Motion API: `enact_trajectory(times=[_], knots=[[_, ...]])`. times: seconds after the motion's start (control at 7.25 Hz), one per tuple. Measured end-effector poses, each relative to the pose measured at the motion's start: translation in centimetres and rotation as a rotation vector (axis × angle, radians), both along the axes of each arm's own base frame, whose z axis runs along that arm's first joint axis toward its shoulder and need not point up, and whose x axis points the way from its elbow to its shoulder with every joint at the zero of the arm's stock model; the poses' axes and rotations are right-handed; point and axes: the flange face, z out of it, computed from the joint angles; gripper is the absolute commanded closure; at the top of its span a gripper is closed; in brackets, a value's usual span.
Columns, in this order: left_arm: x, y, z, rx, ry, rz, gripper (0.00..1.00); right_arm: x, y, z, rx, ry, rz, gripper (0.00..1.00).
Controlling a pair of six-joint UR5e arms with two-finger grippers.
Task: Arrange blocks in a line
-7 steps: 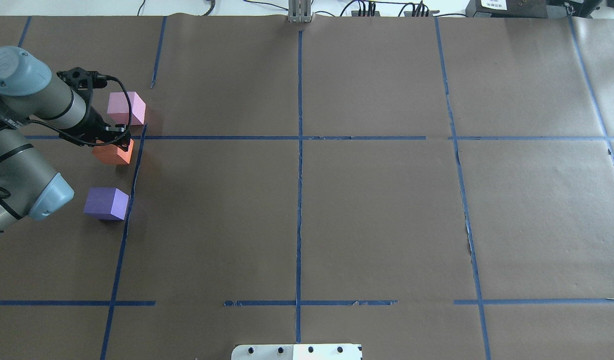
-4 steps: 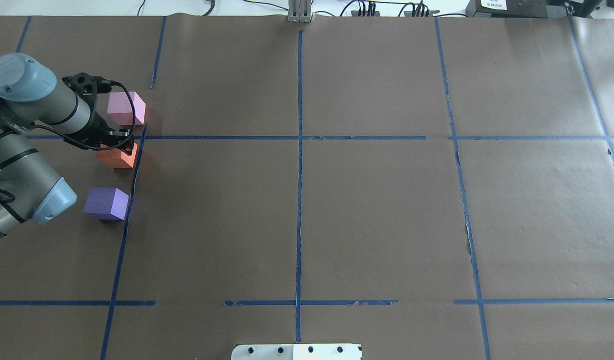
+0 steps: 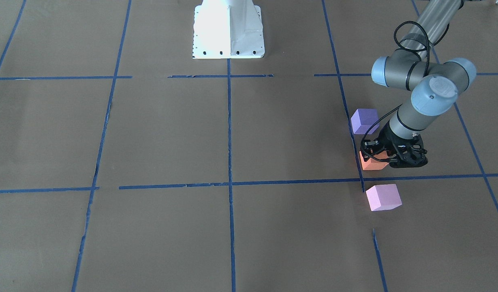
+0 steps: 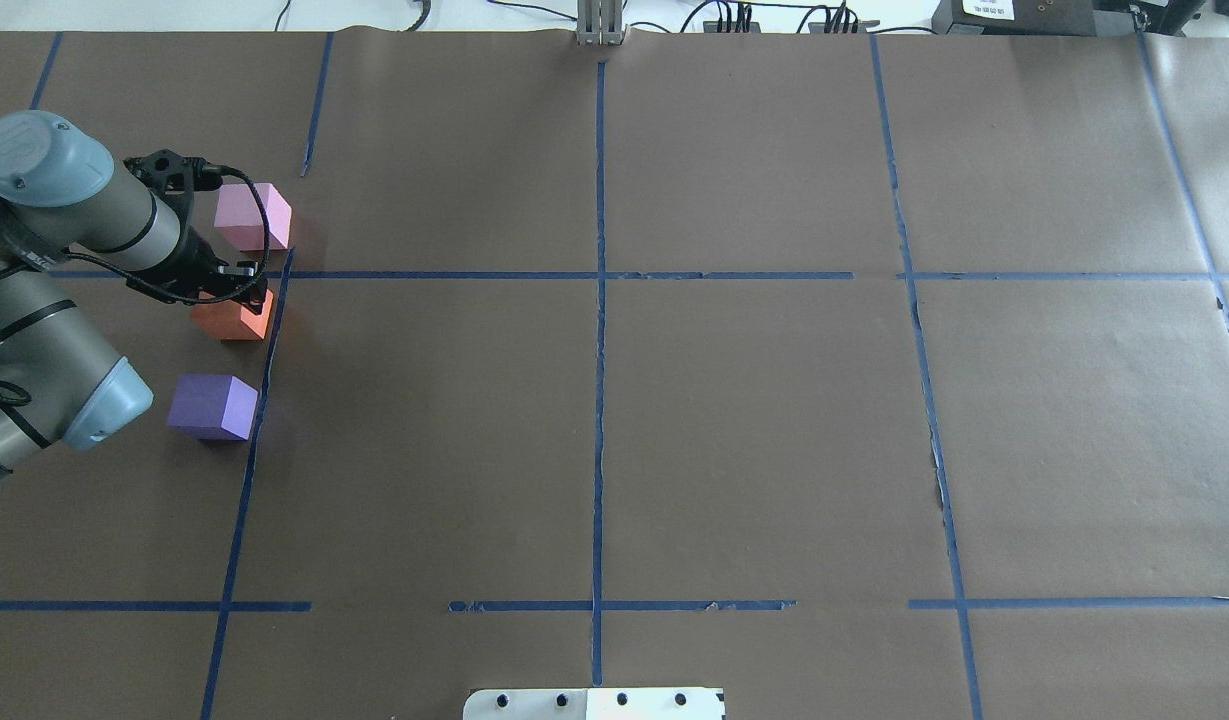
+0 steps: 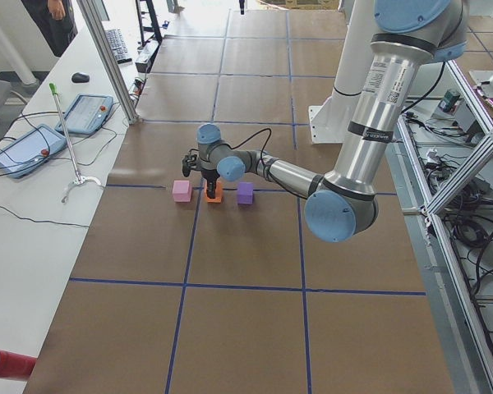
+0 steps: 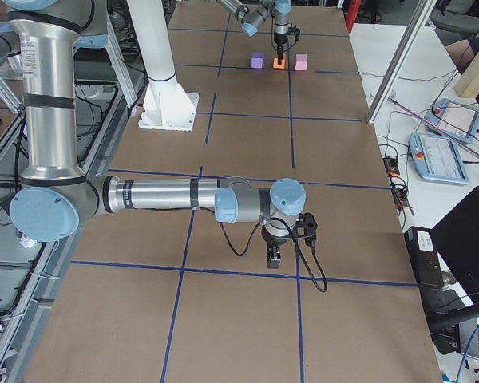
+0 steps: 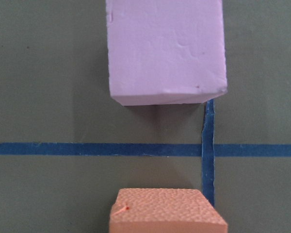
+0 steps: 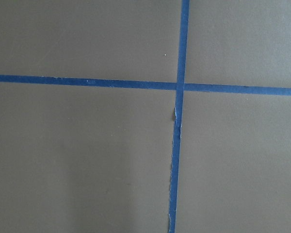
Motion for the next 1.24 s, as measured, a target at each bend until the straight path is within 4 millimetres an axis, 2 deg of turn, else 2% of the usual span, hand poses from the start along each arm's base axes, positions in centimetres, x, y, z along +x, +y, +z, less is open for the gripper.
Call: enact_trajectory(times=[0.14,0.83,0.97,1.24], knots=[[0.1,0.0,0.3,-0.004,-0.001,0.001,0.01,0.0,0.0,0.0,0.001,0.0,0.0,0.0],[-0.3,0.4,0.1,0.013,0.022,0.027,0.0,0.0,0.0,0.0,0.001,0.0,-0.001,0.0],[-1.5,0.8,-0.9,0.039,0.035,0.025,0.0,0.0,0.0,0.0,0.002,0.0,-0.001,0.0],[-7.1,1.6,-4.4,0.068,0.059,-0.019,0.0,0.0,0.0,0.0,0.002,0.0,-0.001,0.0]])
